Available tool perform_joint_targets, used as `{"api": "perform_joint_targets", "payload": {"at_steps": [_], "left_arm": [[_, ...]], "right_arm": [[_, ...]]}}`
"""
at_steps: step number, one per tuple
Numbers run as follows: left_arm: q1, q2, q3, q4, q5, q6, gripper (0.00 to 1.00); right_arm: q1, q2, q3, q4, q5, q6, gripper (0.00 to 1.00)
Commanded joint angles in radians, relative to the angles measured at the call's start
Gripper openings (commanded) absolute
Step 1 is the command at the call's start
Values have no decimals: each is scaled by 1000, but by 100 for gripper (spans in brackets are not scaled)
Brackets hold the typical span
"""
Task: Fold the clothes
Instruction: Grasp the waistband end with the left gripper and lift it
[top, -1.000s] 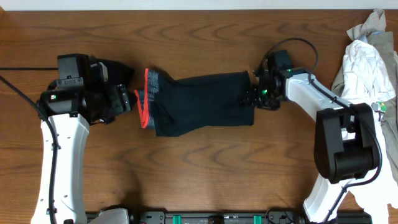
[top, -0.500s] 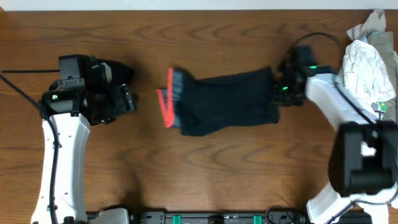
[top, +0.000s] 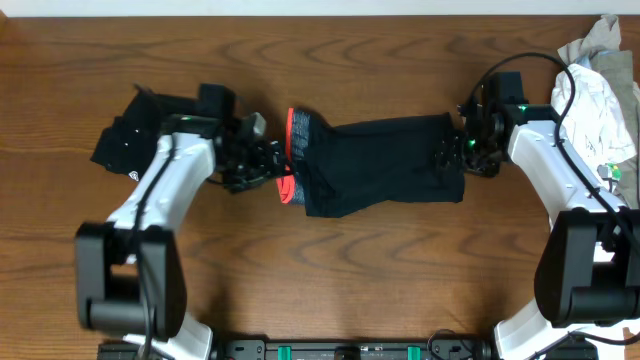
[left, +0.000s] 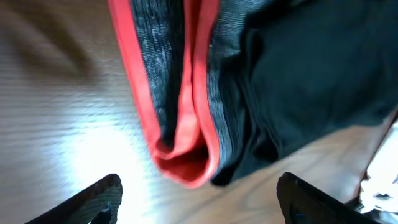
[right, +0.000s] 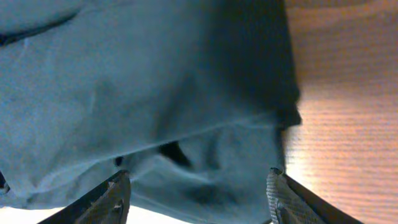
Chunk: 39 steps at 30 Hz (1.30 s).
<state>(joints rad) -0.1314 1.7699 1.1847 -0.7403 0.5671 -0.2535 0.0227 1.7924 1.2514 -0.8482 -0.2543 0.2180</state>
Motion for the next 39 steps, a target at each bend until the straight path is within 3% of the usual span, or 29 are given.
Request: {"api": "perform_joint_targets", "payload": {"at_steps": [1,3,4,7,13,19,21,25,29,30,39], "left_arm": [[0,54,-10,24,-22,-144,81],[0,85,-10,51,-36,-187,82],[-1,101,-10,70,-36,-205,90],[-14,144,-10,117,-34,-238,93],[-74,229,-10,179,51,-243,94],[-140,260,-10,232,27,-230,91],[-152,260,-10,234,-20,-230,82],[-156,260,-10,234,-60,-186,38],[-155,259,-10,213,-59,-127,10],[-153,257,-7,197,-59,-115,6],[-43,135,129,-94,-85,26,6]], "right_arm": [[-31,-4,-1,-13,-8,13,68],[-40,-4,-1,-18,-8,13,68],[-42,-4,-1,-19,-8,13,68],[-42,-4,-1,-19,-8,13,68],[-42,-4,-1,-19,-8,13,68],[-42,-4,-1,-20,-8,13,68],[-42,-4,-1,-20,-8,13,68],[-42,-4,-1,-20,-8,13,67],[-42,-4,-1,-20,-8,13,66],[-42,-4,-1,-21,-8,13,66],[-42,-5,-1,-34,-8,13,66]]}}
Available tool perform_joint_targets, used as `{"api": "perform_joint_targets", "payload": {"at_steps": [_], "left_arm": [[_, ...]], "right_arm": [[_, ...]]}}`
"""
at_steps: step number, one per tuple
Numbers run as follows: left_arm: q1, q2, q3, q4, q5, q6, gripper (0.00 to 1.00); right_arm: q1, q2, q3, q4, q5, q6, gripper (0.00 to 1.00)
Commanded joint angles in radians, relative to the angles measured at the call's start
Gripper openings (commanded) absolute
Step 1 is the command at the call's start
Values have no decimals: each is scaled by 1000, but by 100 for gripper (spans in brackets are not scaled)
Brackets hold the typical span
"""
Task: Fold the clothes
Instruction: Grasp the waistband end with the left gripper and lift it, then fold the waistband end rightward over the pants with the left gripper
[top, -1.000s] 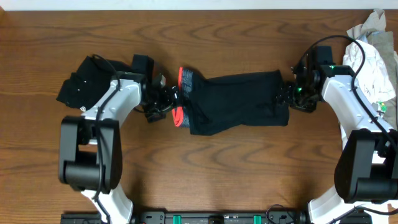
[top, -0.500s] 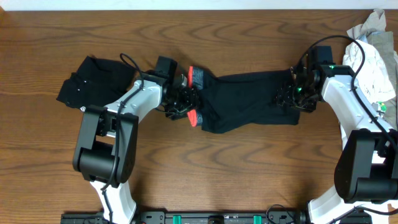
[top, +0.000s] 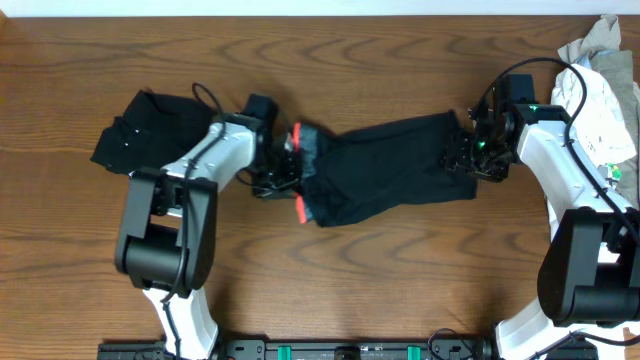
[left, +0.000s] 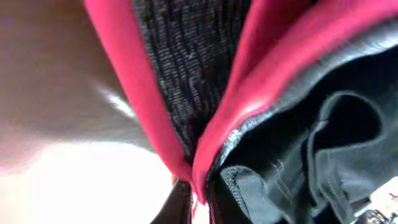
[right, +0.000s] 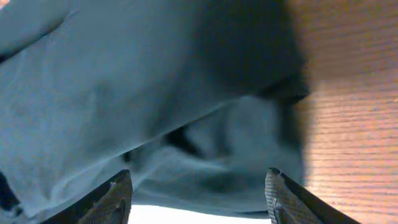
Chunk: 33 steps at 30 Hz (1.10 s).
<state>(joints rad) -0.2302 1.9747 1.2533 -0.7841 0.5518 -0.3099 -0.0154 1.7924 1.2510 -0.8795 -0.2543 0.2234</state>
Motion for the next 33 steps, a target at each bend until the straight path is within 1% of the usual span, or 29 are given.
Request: {"api": "perform_joint_targets", "payload": {"at_steps": [1,4,9,12,14,18,21,25,31,32,33], "left_arm": [[71,-91,76,-79,-95,88,6],[114,-151,133,-166,-172,113,6],[140,-223,283,-306,-206,146,6],[105,-237,404,-390,-207,158,6],[59,-237,467,-426,-226,160,6],[-78,-229,492,-419,-289,147,6],[-192,-186,492,-407,-338,129,6],[-312,-92,492,-363,-344,122,6],[-433,55,492,-285,-344,110,6],[-446,73,492,-282,-344,110,9],[-456,85,492,-279,-344,110,22]], "right_arm": [[-4,-5,-1,-3,-8,7,67],[-4,-5,-1,-3,-8,7,67],[-4,-5,-1,-3,-8,7,67],[-4,-5,-1,-3,-8,8,67],[-4,-5,-1,-3,-8,8,67],[-4,-5,-1,-6,-9,8,67],[-4,-5,-1,-11,-13,8,67],[-4,-5,-1,-19,-12,9,67],[-4,-5,-1,-31,-12,8,67],[-4,-5,-1,-31,-13,8,67],[-4,-5,-1,-32,-13,8,67]]}}
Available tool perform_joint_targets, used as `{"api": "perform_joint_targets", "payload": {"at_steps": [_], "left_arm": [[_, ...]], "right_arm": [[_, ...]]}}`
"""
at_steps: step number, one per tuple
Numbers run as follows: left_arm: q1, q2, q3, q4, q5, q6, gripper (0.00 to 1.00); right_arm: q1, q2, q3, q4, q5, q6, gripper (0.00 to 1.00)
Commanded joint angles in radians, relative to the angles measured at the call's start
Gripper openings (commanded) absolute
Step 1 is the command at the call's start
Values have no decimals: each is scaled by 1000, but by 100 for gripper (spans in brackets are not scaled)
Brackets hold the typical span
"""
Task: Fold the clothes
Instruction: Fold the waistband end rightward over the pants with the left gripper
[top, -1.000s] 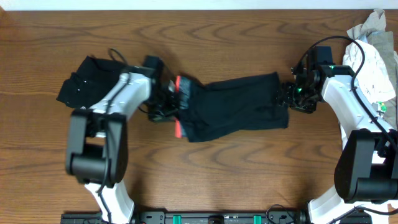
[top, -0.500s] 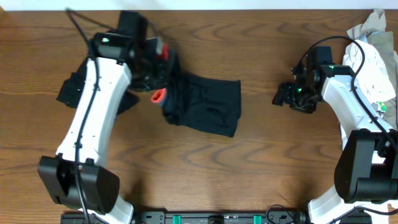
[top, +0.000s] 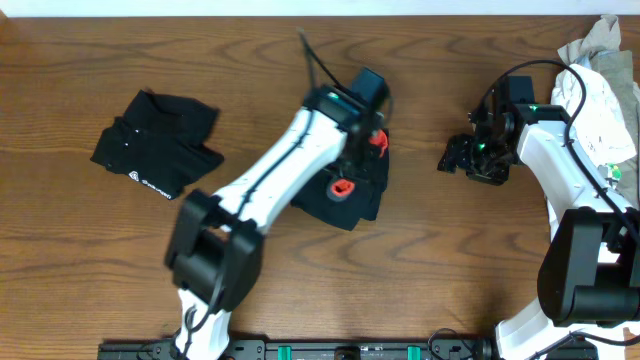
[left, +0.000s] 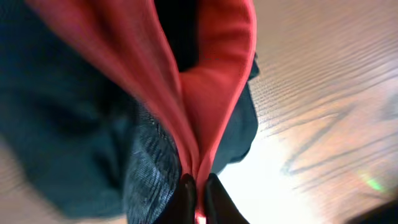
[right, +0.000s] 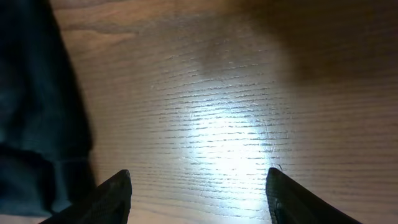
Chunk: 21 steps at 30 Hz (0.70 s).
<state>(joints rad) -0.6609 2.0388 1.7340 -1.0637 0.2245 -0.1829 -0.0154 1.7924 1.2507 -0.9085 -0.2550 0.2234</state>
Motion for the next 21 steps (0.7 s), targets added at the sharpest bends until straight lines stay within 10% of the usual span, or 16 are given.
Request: {"api": "perform_joint_targets", "payload": {"at_steps": [1,4,9,18,21], "left_arm": [[-31,27,11,0,-17,-17,32],[-23,12,21,-13,-17,-18,71],[41,-72,65,-85,-66,-17,91],[262,-111,34,-113,-57,1,98],[306,-73,0,-106,63,55,94]], "right_arm": [[-4,-5,0,-5,-12,8,67],[-4,-5,0,-9,-12,8,67],[-4,-5,0,-14,-11,7,68],[-4,-5,0,-19,-26,7,68],[-4,-11,0,0,-219,-60,47]]}}
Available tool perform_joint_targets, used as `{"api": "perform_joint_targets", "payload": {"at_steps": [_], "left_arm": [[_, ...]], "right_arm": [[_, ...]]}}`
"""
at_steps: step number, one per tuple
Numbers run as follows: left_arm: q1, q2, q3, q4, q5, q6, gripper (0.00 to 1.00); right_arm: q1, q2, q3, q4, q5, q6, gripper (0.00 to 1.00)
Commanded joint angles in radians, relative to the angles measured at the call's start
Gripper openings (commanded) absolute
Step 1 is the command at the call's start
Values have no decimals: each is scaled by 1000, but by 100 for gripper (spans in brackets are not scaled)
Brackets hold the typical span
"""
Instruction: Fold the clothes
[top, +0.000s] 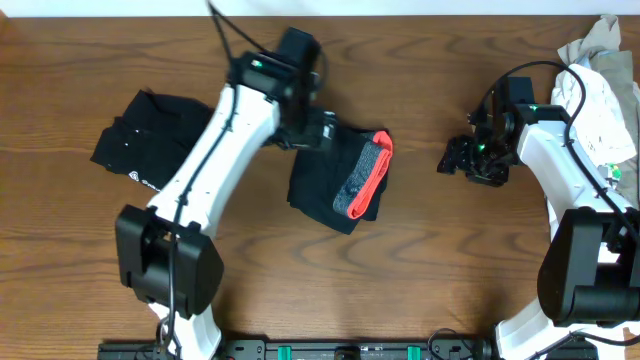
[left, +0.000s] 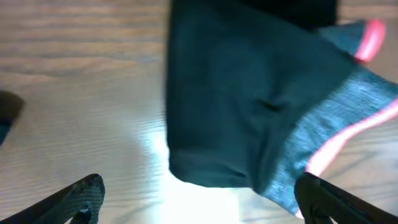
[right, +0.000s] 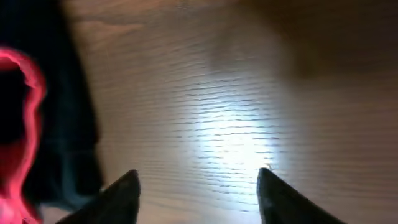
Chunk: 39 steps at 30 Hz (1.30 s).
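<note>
The black shorts (top: 325, 185) lie folded in half at mid-table, their red waistband (top: 372, 172) on top along the right edge. My left gripper (top: 318, 130) hovers open just off their upper-left corner. In the left wrist view the shorts (left: 242, 112) fill the middle, and the gripper (left: 199, 202) has nothing between its wide-apart fingertips (left: 81, 193). My right gripper (top: 462, 160) stands open over bare wood to the right of the shorts. In the right wrist view the waistband (right: 28, 112) shows at the left edge, away from the gripper (right: 198, 193).
A folded black garment (top: 150, 145) lies at the left of the table. A heap of white and grey clothes (top: 600, 85) sits at the far right edge, behind my right arm. The wooden table (top: 430, 260) is bare in front.
My left gripper was shut on the red waistband over the doubled shorts. It is now open and off the upper-left corner, with the waistband lying on top at the right. The right arm has not moved.
The shorts first lay stretched out between both open grippers. Then my left gripper was shut on the waistband at the left end. Later the waistband was over the leg end, with my right gripper open over bare wood. Now the shorts lie folded and released.
</note>
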<state>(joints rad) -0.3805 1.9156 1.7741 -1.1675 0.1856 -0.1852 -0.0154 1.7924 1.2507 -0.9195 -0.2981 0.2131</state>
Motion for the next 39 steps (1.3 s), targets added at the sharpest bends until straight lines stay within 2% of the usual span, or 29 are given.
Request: {"api": "perform_joint_targets", "payload": {"at_steps": [1,2,3,4,7,9,16,22,26,28,34,39], "left_arm": [[34,63,-54,3,130,59,85],[39,74,-66,6,146,61,75],[39,86,-75,8,147,62,64],[39,96,-81,10,146,63,59],[35,117,-89,29,146,67,50],[33,126,-90,33,145,83,48],[32,140,-149,64,142,111,49],[32,140,-257,109,143,110,49],[32,140,-303,130,135,110,49],[32,140,-307,130,132,111,50],[34,140,-307,126,132,110,54],[54,111,-285,76,136,98,54]], "right_arm": [[-4,-18,0,34,-319,-130,38],[-3,-25,0,56,-441,-188,28],[-1,-34,0,85,-561,-222,23],[4,-39,0,117,-637,-221,18],[31,-42,0,195,-683,-157,7],[66,-35,0,229,-657,-146,6],[240,-11,-3,377,-613,-185,9],[345,39,-3,385,-219,-64,7],[341,97,-3,320,37,10,6],[323,116,-3,296,102,23,7],[255,128,-2,275,124,22,9],[211,105,-2,240,16,-18,12]]}}
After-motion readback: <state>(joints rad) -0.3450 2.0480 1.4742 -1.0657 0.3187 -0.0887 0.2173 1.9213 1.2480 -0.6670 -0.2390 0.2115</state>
